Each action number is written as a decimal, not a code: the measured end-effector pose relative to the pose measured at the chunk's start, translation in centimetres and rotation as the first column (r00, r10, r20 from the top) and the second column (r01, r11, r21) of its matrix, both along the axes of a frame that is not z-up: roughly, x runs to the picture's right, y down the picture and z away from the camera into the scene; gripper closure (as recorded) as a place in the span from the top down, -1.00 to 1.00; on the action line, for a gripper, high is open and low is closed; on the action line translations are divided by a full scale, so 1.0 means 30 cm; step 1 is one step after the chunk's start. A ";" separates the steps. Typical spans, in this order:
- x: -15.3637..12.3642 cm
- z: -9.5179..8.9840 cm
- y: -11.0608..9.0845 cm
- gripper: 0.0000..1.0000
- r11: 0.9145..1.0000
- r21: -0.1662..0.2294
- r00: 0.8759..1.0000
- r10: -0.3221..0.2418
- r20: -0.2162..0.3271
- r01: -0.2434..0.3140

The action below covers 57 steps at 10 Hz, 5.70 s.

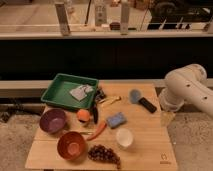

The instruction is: Place towel in table surface

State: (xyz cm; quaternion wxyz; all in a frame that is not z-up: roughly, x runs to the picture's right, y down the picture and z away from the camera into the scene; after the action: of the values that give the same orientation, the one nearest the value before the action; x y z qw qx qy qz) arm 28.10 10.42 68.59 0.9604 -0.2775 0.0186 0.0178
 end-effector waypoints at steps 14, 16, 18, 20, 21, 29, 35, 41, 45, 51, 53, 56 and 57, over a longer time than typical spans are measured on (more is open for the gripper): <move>-0.469 0.148 -0.143 0.60 0.980 0.047 0.967 -0.200 0.160 0.195; -0.565 0.171 -0.173 0.60 0.973 0.058 0.956 -0.230 0.181 0.223; -0.599 0.183 -0.191 0.60 0.969 0.067 0.950 -0.247 0.193 0.239; -0.646 0.198 -0.209 0.60 0.965 0.075 0.941 -0.263 0.211 0.253; -0.671 0.206 -0.219 0.60 0.963 0.079 0.938 -0.270 0.217 0.259; -0.845 0.266 -0.281 0.60 0.947 0.107 0.906 -0.320 0.277 0.302; -0.946 0.340 -0.338 0.60 0.944 0.117 0.890 -0.331 0.313 0.310; -0.966 0.401 -0.354 0.56 0.944 0.116 0.883 -0.329 0.336 0.308; -0.987 0.436 -0.371 0.20 0.946 0.118 0.876 -0.325 0.357 0.303; -1.049 0.505 -0.410 0.60 0.945 0.125 0.863 -0.327 0.385 0.302; -1.052 0.522 -0.411 0.60 0.943 0.125 0.858 -0.333 0.391 0.309; -1.149 0.563 -0.405 0.60 0.936 0.134 0.838 -0.352 0.417 0.327; -1.152 0.575 -0.409 0.60 0.932 0.140 0.832 -0.362 0.421 0.334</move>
State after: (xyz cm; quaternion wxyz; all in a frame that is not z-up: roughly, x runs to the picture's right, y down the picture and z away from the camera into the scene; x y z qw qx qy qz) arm -6.46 -1.86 85.85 0.9345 -0.2372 -0.1491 -0.2197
